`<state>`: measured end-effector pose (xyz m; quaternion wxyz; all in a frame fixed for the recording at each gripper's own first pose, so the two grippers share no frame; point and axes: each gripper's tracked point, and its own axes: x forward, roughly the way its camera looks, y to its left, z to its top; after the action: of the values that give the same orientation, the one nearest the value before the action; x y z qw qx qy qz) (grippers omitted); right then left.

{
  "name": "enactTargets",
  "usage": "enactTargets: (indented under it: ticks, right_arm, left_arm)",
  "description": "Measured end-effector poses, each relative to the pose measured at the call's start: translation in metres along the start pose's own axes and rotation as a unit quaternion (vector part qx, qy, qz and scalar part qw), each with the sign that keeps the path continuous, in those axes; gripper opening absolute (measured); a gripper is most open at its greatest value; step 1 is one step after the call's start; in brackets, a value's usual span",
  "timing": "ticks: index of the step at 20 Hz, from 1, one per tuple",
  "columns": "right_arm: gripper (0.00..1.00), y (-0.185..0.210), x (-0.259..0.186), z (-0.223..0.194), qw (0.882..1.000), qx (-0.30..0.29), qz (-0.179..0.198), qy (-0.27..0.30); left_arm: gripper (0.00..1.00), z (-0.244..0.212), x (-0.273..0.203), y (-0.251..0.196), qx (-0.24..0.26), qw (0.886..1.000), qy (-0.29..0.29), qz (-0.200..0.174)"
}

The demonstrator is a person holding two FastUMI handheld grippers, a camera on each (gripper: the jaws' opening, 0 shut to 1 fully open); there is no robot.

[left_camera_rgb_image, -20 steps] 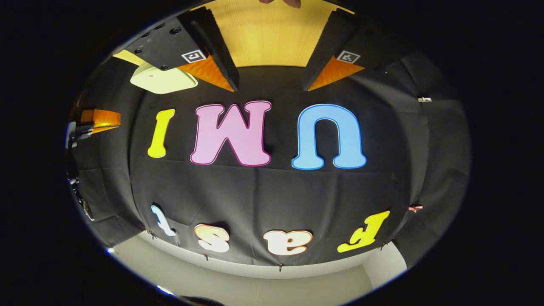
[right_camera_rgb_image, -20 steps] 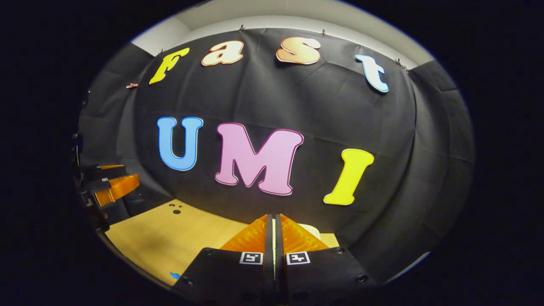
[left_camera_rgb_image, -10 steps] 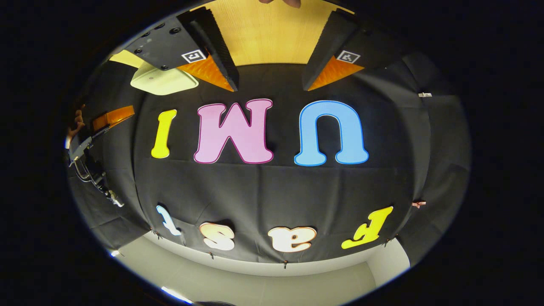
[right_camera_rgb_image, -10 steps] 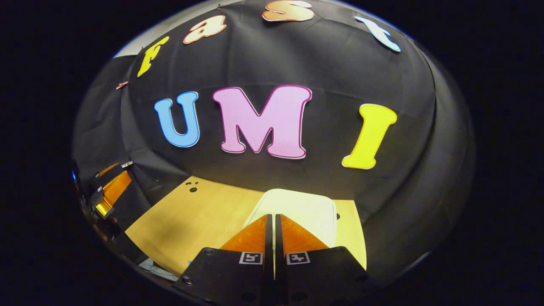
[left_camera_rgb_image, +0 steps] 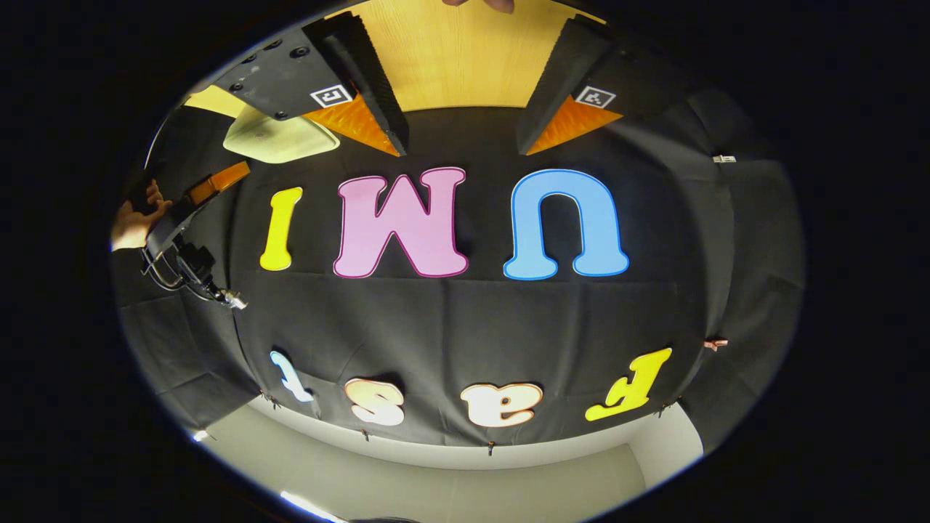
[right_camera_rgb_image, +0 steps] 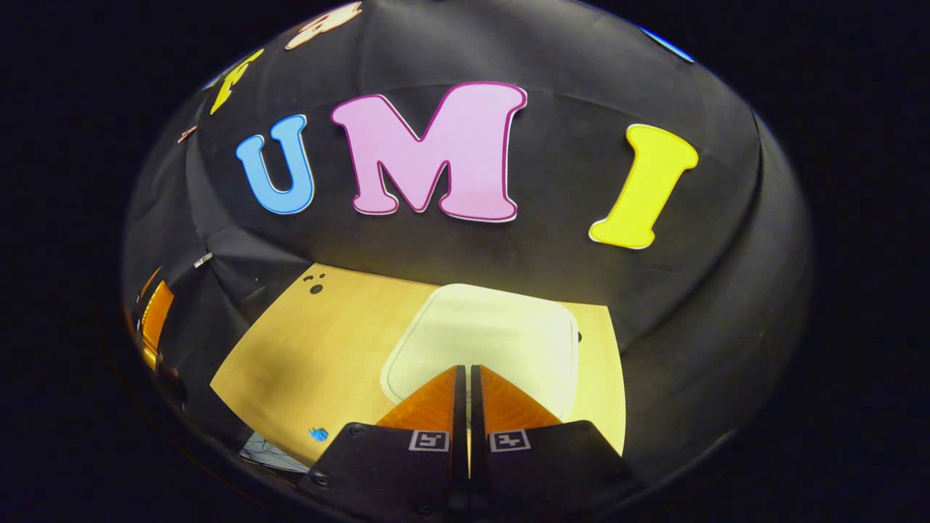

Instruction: Press the lid of the desktop garbage bin to open it, pick up the crumpled paper on the desktop and throw it into the bin, then pick up the pop can on the desktop and drop it into the bin, and finally close the garbage bin lid.

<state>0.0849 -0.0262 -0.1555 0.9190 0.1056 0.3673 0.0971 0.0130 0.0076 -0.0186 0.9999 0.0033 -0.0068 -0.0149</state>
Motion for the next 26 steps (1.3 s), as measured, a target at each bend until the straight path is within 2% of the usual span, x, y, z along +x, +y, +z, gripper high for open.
enactTargets:
  ticks: [2, 3, 4, 8, 13, 20, 23, 26]
  right_arm:
    - [0.05, -0.002, 0.01, -0.005, 1.0, 0.007, 0.005, 0.019]
    - [0.01, -0.003, 0.015, -0.007, 0.999, 0.009, 0.009, 0.03]
    - [0.05, -0.003, 0.02, -0.012, 0.999, 0.013, 0.013, 0.043]
    - [0.05, 0.001, 0.037, -0.029, 0.995, 0.012, 0.031, 0.089]
    - [0.05, -0.002, 0.05, -0.044, 0.992, 0.004, 0.033, 0.121]
    - [0.06, -0.002, 0.052, -0.049, 0.991, -0.015, 0.032, 0.129]
    - [0.06, -0.002, 0.05, -0.037, 0.993, -0.004, 0.041, 0.106]
    - [0.06, -0.006, 0.045, -0.033, 0.996, -0.002, 0.032, 0.088]
  left_arm:
    - [0.95, -0.001, -0.001, 0.001, -0.002, 1.0, 0.002, 0.002]
    - [0.95, -0.002, -0.001, 0.0, -0.004, 1.0, 0.003, 0.003]
    - [0.95, -0.004, -0.001, 0.0, -0.006, 1.0, 0.005, 0.004]
    - [0.95, -0.01, -0.001, 0.003, -0.01, 1.0, 0.012, 0.011]
    - [0.95, -0.019, 0.0, 0.006, -0.009, 1.0, 0.022, 0.019]
    - [0.95, -0.025, 0.002, 0.006, -0.019, 0.999, 0.028, 0.024]
    - [0.95, -0.023, 0.003, 0.003, -0.018, 0.999, 0.025, 0.02]
    - [0.95, -0.022, 0.004, 0.0, -0.014, 0.999, 0.025, 0.017]
